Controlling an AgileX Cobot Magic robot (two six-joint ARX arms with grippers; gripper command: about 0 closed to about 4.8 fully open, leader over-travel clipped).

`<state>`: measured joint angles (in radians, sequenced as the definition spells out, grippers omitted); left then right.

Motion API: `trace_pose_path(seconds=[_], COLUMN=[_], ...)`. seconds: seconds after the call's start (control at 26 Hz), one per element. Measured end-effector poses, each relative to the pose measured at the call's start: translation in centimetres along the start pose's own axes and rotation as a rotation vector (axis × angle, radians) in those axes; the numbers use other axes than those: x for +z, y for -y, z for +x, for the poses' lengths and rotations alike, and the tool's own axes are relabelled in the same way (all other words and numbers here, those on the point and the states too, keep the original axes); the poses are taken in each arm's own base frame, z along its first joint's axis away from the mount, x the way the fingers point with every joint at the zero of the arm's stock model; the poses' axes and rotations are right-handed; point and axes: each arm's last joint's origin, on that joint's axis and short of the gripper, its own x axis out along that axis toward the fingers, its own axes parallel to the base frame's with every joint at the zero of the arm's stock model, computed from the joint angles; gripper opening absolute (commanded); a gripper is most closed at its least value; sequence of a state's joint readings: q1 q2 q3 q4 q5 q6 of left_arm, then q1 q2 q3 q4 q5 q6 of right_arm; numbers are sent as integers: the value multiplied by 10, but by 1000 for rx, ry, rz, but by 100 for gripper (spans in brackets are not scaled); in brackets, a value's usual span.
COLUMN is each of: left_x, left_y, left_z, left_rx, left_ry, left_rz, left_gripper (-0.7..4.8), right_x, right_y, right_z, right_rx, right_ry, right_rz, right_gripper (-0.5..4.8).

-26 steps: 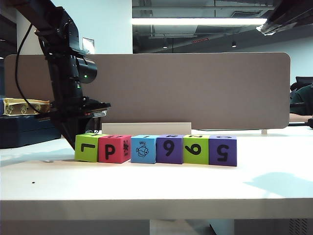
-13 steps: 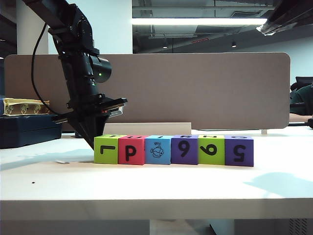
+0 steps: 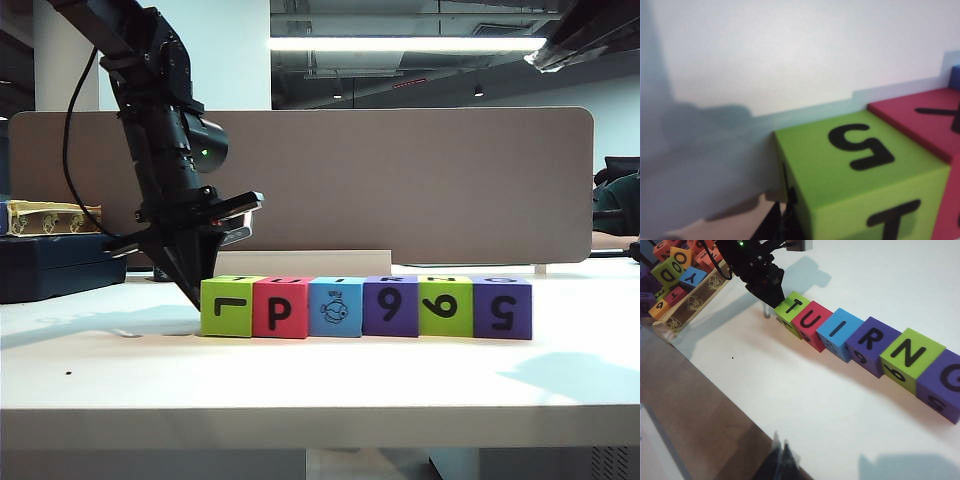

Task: Select the appropriate blocks from the scattered letter blocks on the table and arrange them in a row to spell out "TURING".

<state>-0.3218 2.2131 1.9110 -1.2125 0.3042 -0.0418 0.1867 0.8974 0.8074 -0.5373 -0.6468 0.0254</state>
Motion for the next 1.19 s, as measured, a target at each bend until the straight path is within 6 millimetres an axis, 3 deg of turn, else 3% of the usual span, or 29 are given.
trace_pose_path(seconds=[0.35,0.58,0.81,0.96,1.19], left_x=[-3,-3,-4,-7,-6], left_y=[31,31,24,28,52], left_z=[10,10,8,-8,-38], left_rx=[-10,38,242,296,246], left_ry=[-23,-18,-23,-62,-20], left_rz=[72,75,74,105,156], left_gripper=[-6,-6,-6,-6,-6], right_x=[-2,-3,-3,-6,-7], right_y=[0,0,3,5,7], right_z=[0,0,0,-1,-1], right_rx=[0,-1,-91,-163,-230], right_ry=[-18,-23,-25,-51,-58], right_rz=[14,17,19,35,38], right_gripper=[-1,-1,-1,-1,-1])
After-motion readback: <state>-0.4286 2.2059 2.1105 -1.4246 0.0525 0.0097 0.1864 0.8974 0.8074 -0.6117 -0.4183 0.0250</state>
